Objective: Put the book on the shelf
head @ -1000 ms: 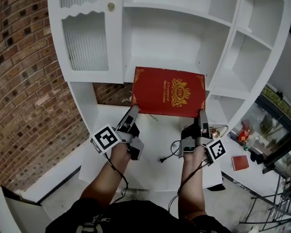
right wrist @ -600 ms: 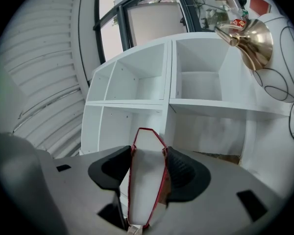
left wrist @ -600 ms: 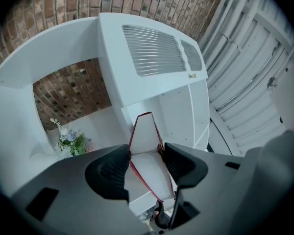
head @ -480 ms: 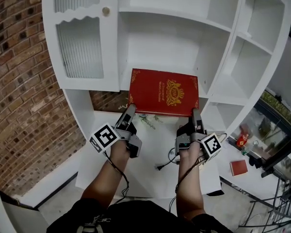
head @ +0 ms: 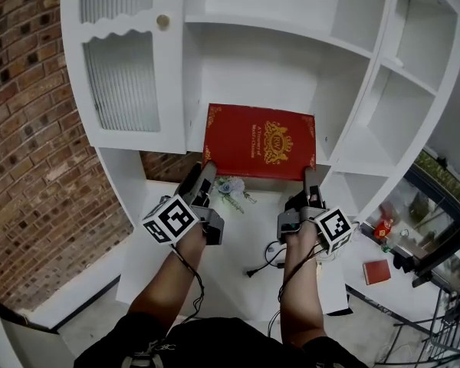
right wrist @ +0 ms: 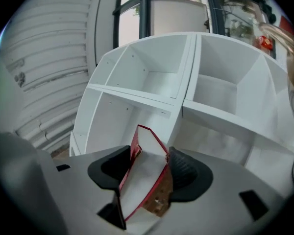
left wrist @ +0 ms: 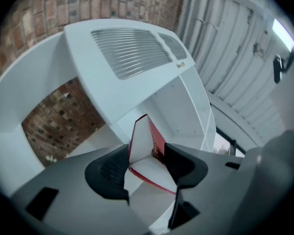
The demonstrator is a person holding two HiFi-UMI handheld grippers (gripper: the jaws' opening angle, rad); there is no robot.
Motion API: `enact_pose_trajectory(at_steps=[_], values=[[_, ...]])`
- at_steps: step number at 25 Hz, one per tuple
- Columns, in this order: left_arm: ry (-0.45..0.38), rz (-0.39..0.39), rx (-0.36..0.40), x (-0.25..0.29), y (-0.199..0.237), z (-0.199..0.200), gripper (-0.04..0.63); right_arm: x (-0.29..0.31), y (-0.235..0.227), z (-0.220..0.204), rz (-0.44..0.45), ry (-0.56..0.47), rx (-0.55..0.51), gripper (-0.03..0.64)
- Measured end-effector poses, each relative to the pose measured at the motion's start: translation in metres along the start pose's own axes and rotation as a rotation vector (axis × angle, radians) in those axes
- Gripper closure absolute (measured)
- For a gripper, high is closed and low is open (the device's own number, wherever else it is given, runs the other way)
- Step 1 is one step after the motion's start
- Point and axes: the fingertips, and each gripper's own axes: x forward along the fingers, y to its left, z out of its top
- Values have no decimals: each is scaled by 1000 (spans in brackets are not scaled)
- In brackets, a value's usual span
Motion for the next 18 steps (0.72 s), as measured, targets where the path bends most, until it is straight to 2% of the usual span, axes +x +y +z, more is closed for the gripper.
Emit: enact_pose_trajectory(at_steps=[3,9,11,13,14,18], values=[[-3,17,157,6,-4,5,365,7,6,6,-11,-7,-124,359],[-14,32,317,15,-10,14,368,12,25,15,-48,-45,-514,385],[-14,27,374,18,-16,16,384,16,32,13,-38,-42,-583,403],[-4,25,444,21,-22,16,435,19,37,11,-46,-37,-656,456],[1,28,476,22,-24,16,451,21,38,11,-55,-35,-693,457],[29,30,521,29,-24,16,454,29,38,11,-64,-5,-757,460]])
